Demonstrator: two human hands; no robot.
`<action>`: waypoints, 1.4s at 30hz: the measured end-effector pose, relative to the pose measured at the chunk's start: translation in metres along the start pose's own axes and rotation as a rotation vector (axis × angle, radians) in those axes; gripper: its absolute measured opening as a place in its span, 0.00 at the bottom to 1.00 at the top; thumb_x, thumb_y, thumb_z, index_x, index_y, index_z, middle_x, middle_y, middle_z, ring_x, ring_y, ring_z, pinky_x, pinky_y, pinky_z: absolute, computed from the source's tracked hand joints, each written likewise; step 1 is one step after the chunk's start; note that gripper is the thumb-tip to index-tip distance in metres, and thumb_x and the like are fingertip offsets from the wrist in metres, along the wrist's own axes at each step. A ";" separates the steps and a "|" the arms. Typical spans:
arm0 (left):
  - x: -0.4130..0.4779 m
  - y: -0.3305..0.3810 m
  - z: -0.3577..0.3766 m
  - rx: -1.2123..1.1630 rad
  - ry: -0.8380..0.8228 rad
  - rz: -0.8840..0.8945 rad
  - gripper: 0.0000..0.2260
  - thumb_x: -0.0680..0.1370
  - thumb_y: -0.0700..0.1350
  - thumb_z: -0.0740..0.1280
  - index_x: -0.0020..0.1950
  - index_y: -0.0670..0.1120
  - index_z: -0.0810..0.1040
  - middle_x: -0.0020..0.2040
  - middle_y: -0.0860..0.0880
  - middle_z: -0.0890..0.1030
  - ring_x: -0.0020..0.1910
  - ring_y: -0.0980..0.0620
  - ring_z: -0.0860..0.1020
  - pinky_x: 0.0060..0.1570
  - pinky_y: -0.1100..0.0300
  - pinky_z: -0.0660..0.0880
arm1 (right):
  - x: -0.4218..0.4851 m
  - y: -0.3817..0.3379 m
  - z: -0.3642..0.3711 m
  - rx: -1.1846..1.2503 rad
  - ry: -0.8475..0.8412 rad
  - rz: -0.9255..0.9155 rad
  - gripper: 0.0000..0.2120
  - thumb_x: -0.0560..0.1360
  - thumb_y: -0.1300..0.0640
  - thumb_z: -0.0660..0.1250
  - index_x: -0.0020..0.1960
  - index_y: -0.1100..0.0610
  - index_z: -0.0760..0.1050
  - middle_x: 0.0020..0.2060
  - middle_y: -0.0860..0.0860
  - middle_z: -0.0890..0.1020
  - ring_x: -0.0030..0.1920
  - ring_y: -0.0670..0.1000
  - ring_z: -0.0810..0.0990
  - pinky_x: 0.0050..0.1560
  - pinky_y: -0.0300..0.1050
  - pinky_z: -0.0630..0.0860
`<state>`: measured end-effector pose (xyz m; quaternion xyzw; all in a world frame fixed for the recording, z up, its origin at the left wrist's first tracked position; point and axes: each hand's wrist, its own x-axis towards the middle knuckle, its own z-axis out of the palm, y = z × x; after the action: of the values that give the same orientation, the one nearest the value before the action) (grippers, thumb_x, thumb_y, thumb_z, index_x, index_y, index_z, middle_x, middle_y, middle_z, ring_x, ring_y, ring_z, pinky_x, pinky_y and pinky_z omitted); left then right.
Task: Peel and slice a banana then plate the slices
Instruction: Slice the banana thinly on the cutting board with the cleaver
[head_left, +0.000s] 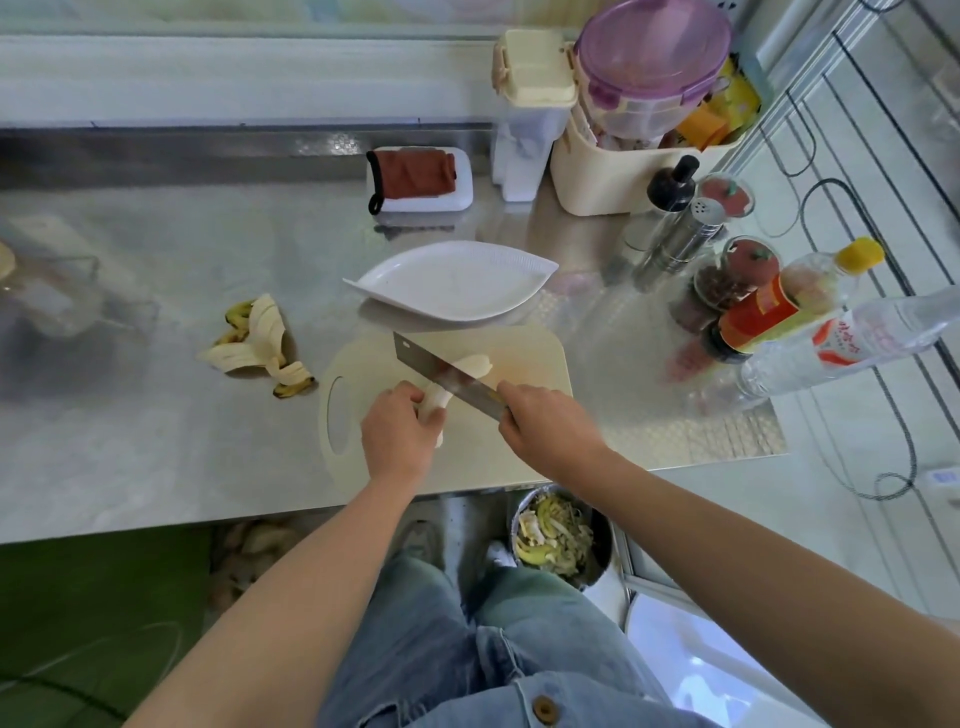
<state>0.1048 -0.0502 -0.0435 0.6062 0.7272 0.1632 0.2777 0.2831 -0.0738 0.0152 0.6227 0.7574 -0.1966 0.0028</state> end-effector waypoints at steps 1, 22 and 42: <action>0.000 0.000 0.000 -0.001 -0.002 -0.002 0.10 0.73 0.51 0.70 0.48 0.46 0.79 0.42 0.49 0.81 0.39 0.49 0.78 0.36 0.59 0.67 | 0.001 -0.002 0.003 -0.010 -0.013 0.005 0.02 0.77 0.58 0.56 0.46 0.56 0.64 0.36 0.52 0.70 0.33 0.57 0.70 0.33 0.46 0.62; 0.017 -0.002 -0.025 0.216 0.069 -0.080 0.19 0.73 0.51 0.71 0.59 0.45 0.74 0.55 0.44 0.75 0.52 0.46 0.73 0.46 0.53 0.73 | 0.005 0.030 0.006 0.665 0.239 0.289 0.06 0.75 0.62 0.60 0.40 0.62 0.68 0.26 0.55 0.68 0.28 0.62 0.75 0.22 0.45 0.74; 0.021 0.063 0.017 -0.181 -0.216 -0.163 0.16 0.75 0.49 0.67 0.30 0.43 0.74 0.28 0.47 0.74 0.30 0.46 0.71 0.29 0.58 0.62 | -0.027 0.077 0.010 0.340 0.199 0.342 0.11 0.72 0.57 0.64 0.33 0.57 0.65 0.23 0.51 0.70 0.25 0.53 0.69 0.26 0.44 0.62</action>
<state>0.1626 -0.0182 -0.0255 0.5316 0.7223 0.1388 0.4200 0.3599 -0.0913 -0.0102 0.7495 0.5936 -0.2557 -0.1432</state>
